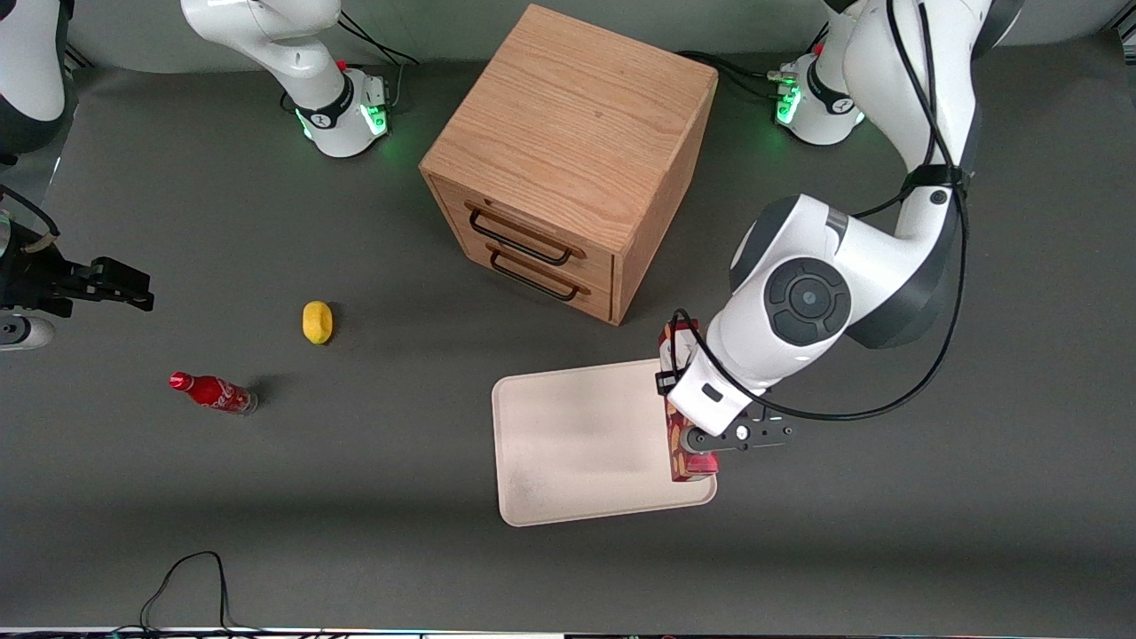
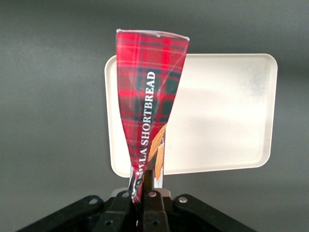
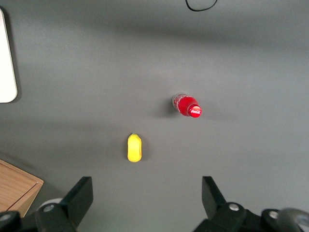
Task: Place red cookie box on tray
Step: 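Carry the box over the cream tray and lower it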
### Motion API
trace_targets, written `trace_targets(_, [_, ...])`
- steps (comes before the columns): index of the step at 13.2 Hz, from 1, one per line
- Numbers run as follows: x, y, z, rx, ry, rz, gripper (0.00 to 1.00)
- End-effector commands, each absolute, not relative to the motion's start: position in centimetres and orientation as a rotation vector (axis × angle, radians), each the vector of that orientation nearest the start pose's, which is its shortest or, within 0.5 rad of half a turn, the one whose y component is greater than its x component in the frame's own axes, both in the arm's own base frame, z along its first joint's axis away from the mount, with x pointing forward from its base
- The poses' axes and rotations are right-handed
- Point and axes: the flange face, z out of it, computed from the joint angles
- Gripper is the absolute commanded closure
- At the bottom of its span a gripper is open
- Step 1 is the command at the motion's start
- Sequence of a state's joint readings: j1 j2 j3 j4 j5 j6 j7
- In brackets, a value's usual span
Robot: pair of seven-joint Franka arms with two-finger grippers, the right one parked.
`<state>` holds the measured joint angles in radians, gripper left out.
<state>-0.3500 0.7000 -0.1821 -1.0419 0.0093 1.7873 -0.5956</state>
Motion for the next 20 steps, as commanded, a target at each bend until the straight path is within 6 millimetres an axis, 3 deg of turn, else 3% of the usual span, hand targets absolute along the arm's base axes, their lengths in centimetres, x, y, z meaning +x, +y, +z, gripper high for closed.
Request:
trace_targets(1, [67.3,-34.2,44.2,-3.236,-0.197,-0.017,1.00])
trace_targets(11, [67.5,-35.5,31.0,-3.163,-0.104,-0.052,1.00])
trace_targets(15, [68.1,-35.0,28.3,-3.170,-0.136,-0.059,1.00])
trace_targets(20, [67.7,-34.7,26.4,-3.173,-0.160,-0.049,1.00])
